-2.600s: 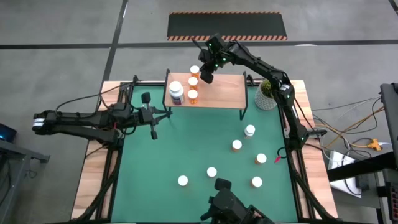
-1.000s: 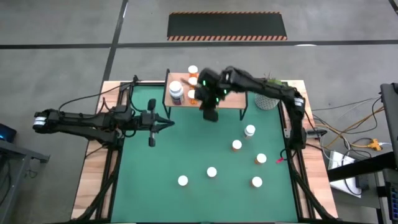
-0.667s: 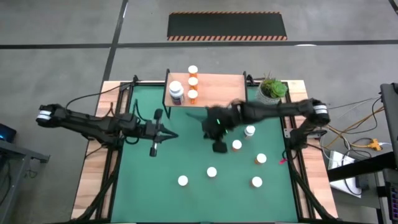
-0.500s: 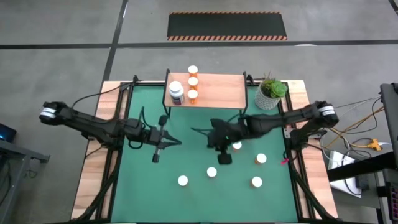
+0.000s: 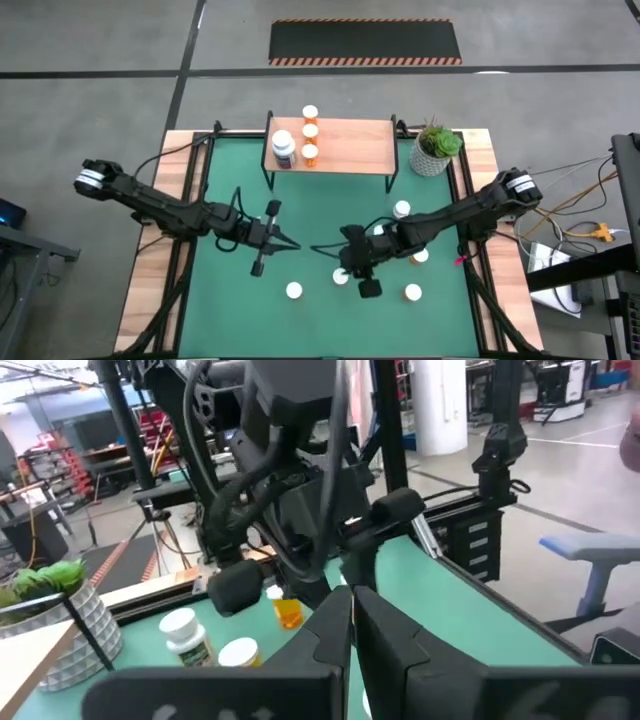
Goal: Pick and place medicine bottles onto shelf by color
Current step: Put the orange pill bottle on the shelf
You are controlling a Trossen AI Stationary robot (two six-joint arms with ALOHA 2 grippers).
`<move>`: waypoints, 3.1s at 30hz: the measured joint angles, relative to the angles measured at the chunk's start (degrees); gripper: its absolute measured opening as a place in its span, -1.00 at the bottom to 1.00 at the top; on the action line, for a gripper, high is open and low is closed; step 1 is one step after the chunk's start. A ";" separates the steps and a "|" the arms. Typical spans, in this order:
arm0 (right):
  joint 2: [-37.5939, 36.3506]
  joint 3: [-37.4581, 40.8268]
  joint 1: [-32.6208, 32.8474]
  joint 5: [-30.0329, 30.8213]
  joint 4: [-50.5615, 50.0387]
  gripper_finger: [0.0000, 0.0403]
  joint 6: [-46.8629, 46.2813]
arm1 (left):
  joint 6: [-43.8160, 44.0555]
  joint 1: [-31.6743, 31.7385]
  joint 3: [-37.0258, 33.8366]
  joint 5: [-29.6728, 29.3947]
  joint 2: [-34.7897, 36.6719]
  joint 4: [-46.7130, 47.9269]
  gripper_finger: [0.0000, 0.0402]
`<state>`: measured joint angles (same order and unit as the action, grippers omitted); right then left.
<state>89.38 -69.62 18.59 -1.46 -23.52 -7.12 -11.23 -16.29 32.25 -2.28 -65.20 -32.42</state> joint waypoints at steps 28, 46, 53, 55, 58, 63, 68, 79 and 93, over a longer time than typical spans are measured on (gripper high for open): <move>6.76 8.03 4.55 11.93 12.19 0.72 -5.79 | 0.34 -1.10 0.00 -0.06 0.82 -1.95 -1.00; 9.41 7.12 4.52 11.89 13.56 0.03 -5.32 | -2.09 -1.10 0.00 -0.09 0.93 -2.10 -1.00; 7.55 3.22 4.08 11.53 8.75 -0.02 -5.62 | -8.04 -1.10 -0.04 -2.35 3.11 -1.45 -1.00; 6.65 0.88 3.47 11.54 5.59 0.03 -5.61 | -9.56 -1.10 -0.08 -3.46 4.33 -0.87 -1.00; 5.31 -2.32 2.21 11.57 0.92 0.07 -3.45 | -11.46 -1.06 -0.26 -4.31 5.78 -0.64 -1.00; 1.99 -7.73 -1.04 11.52 -7.22 0.07 2.76 | -12.05 -1.06 -0.67 -4.60 9.10 6.15 -1.00; -2.75 -12.39 -7.09 11.97 -12.02 0.01 7.34 | -12.17 -1.06 -1.90 -4.65 9.99 7.52 -1.00; -8.32 -16.89 -24.23 12.07 -16.58 0.01 3.45 | -20.07 -1.04 -3.08 -12.54 18.50 7.84 -1.00; -1.65 -16.80 -40.50 10.01 -10.00 0.02 5.27 | -22.44 -1.05 -6.40 -13.22 26.12 8.05 -1.00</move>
<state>87.73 -86.42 -21.91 8.55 -33.52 -1.84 -33.67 -17.33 25.85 -15.51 -39.08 -24.37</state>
